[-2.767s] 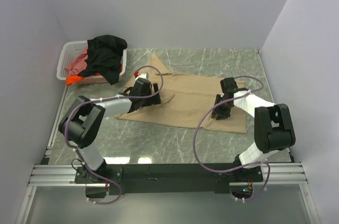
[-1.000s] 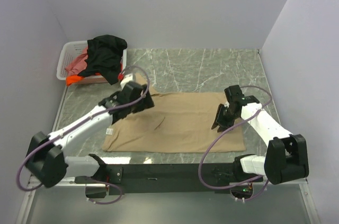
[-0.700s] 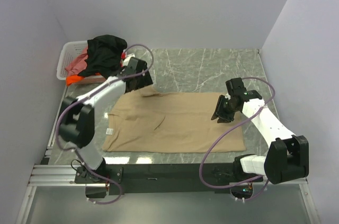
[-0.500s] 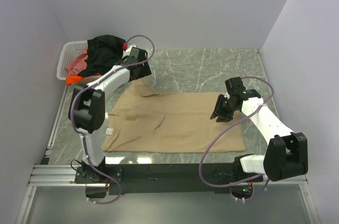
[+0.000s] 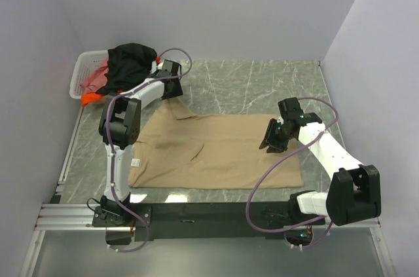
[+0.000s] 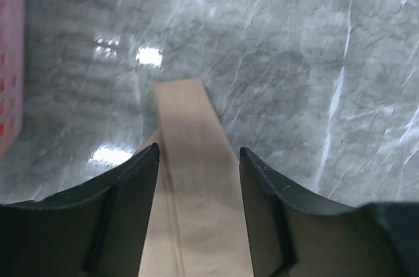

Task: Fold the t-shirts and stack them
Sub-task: Fold the tshirt

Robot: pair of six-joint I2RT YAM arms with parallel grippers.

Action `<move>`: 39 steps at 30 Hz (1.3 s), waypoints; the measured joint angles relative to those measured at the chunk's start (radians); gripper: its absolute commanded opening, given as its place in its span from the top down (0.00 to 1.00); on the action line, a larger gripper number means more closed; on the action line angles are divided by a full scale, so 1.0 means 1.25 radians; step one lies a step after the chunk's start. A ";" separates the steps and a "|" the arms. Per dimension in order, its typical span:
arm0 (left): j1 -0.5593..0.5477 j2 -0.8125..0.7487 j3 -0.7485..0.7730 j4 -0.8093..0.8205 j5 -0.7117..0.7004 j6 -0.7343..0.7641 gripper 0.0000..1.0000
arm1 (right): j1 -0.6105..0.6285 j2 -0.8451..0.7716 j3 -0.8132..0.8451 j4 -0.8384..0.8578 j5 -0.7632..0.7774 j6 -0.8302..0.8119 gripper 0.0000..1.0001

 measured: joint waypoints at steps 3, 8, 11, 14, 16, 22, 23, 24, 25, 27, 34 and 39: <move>0.002 0.021 0.025 0.002 0.005 0.009 0.46 | 0.000 0.000 -0.005 -0.001 -0.002 0.001 0.58; 0.010 0.042 0.042 0.015 0.004 0.012 0.48 | 0.000 0.000 -0.005 -0.001 -0.003 0.001 0.58; 0.013 0.047 0.042 0.019 0.000 0.012 0.50 | 0.000 0.000 -0.006 0.000 -0.005 0.001 0.58; 0.013 0.047 0.042 0.019 -0.008 0.012 0.54 | 0.000 0.000 -0.009 0.002 -0.005 0.001 0.58; 0.014 0.047 0.042 0.019 -0.012 0.012 0.57 | 0.000 0.001 -0.011 0.002 -0.005 0.001 0.58; 0.016 0.047 0.042 0.020 -0.026 0.012 0.70 | 0.000 0.009 -0.012 0.005 -0.011 0.000 0.58; 0.016 0.048 0.042 0.020 -0.028 0.013 0.72 | 0.000 0.011 -0.014 0.007 -0.011 0.000 0.58; 0.016 0.048 0.042 0.020 -0.030 0.013 0.72 | 0.000 0.012 -0.016 0.008 -0.011 0.001 0.58; 0.016 0.049 0.043 0.019 -0.031 0.015 0.73 | 0.000 0.013 -0.016 0.008 -0.012 0.001 0.58; 0.016 0.050 0.047 0.019 -0.031 0.019 0.74 | 0.000 0.017 -0.016 0.011 -0.011 0.000 0.58; 0.016 0.051 0.047 0.020 -0.031 0.026 0.82 | -0.005 0.073 0.018 0.011 0.019 -0.011 0.58; 0.016 0.050 0.046 0.018 -0.031 0.026 0.88 | -0.039 0.125 0.076 0.014 0.038 -0.029 0.58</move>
